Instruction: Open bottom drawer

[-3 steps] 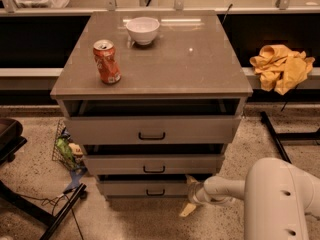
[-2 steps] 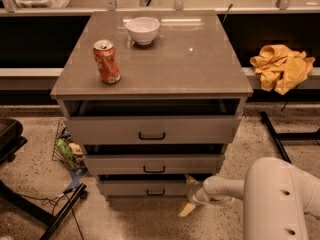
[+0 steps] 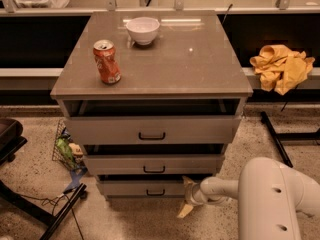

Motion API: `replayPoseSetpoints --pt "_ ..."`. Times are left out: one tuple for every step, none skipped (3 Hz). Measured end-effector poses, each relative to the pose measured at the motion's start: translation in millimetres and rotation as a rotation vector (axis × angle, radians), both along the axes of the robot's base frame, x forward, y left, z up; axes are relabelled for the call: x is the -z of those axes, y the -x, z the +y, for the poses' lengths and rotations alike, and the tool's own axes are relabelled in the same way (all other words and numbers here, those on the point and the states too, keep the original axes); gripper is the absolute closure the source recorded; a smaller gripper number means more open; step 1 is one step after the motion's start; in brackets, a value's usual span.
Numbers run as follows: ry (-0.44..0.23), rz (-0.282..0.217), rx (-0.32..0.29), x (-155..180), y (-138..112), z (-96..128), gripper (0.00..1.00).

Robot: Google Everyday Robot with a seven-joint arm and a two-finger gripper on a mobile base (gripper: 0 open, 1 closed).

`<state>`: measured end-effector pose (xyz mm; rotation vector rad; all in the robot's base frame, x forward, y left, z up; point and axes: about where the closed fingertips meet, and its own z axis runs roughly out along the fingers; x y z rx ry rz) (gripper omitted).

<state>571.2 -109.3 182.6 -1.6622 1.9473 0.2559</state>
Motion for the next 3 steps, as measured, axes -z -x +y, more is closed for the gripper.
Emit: replayPoseSetpoints --pt "-0.025 -0.003 -0.008 4.4 -6.8 4.6 0.0" --pt "-0.047 -0.008 -0.01 3.8 -15.7 8.9 0.0" --pt "-0.05 -0.008 -0.012 4.4 -16.3 10.7 0.13"
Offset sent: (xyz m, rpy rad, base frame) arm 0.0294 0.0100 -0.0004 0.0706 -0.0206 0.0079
